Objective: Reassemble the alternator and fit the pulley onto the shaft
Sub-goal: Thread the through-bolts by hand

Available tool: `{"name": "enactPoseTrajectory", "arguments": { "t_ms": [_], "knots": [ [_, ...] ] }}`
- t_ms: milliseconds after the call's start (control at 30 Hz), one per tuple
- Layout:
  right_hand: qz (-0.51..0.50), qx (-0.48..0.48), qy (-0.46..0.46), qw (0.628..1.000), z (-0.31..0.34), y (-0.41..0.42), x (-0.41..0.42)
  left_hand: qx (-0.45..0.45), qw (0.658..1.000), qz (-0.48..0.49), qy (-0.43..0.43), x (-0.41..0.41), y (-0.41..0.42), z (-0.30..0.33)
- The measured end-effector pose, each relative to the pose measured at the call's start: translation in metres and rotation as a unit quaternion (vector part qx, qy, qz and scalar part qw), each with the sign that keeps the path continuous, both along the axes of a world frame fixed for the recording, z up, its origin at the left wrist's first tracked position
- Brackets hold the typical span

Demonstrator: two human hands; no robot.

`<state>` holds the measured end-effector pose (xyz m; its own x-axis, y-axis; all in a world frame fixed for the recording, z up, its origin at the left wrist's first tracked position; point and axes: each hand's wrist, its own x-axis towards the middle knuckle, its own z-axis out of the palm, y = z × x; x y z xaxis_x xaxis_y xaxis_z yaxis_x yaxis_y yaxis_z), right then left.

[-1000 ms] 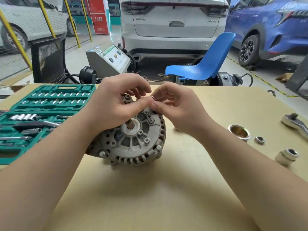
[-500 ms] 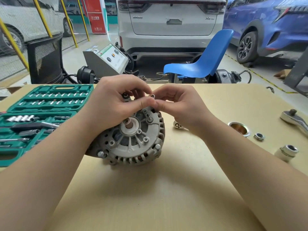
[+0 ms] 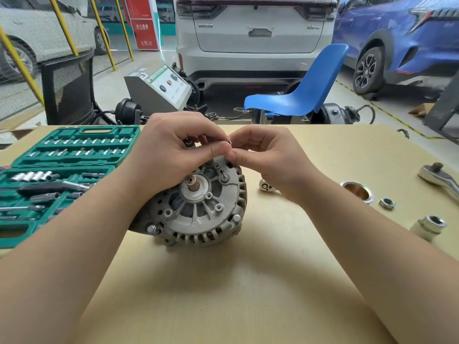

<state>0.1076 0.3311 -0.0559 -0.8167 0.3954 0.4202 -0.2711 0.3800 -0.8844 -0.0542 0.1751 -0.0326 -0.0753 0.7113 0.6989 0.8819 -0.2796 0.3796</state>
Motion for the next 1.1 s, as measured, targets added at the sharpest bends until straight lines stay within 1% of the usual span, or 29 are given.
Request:
{"name": "enactPoseTrajectory", "arguments": {
  "t_ms": [100, 267, 400, 533, 633, 767, 867, 967, 1033, 1100],
  "knots": [
    [0.021, 0.013, -0.011, 1.000, 0.0006, 0.0021, 0.0017, -0.011, 1.000, 0.002, -0.015, -0.0006, -0.0006, 0.0002],
    [-0.005, 0.028, -0.016, 0.999, 0.0027, 0.0008, 0.0001, -0.021, 0.999, -0.006, -0.027, 0.0000, -0.0020, 0.0017],
    [-0.006, 0.036, -0.022, 0.999, 0.0041, 0.0010, 0.0011, -0.012, 0.999, 0.017, -0.049, 0.0036, -0.0009, 0.0007],
    [0.029, 0.041, -0.038, 0.998, 0.0078, 0.0028, 0.0048, -0.027, 0.999, 0.018, -0.030, 0.0015, -0.0007, 0.0042],
    [0.002, 0.031, -0.043, 0.999, 0.0081, 0.0035, 0.0039, -0.041, 0.999, 0.016, -0.013, 0.0007, -0.0027, 0.0057],
    [-0.003, 0.035, -0.041, 0.999, 0.0071, 0.0023, 0.0032, -0.031, 0.996, 0.020, -0.080, 0.0041, -0.0032, 0.0039],
    [-0.008, 0.032, -0.039, 0.999, 0.0066, 0.0020, 0.0030, -0.028, 0.998, 0.030, -0.050, 0.0061, -0.0010, 0.0037],
    [0.020, 0.030, -0.046, 0.998, 0.0068, 0.0043, 0.0043, -0.041, 0.998, 0.026, -0.029, 0.0035, -0.0014, 0.0054],
    [0.022, 0.018, -0.044, 0.999, 0.0066, 0.0057, 0.0040, -0.051, 0.998, 0.018, -0.013, 0.0015, -0.0021, 0.0056],
    [0.015, 0.016, -0.041, 0.999, 0.0055, 0.0063, 0.0026, -0.055, 0.998, 0.007, -0.024, 0.0016, -0.0028, 0.0043]
  ]
}}
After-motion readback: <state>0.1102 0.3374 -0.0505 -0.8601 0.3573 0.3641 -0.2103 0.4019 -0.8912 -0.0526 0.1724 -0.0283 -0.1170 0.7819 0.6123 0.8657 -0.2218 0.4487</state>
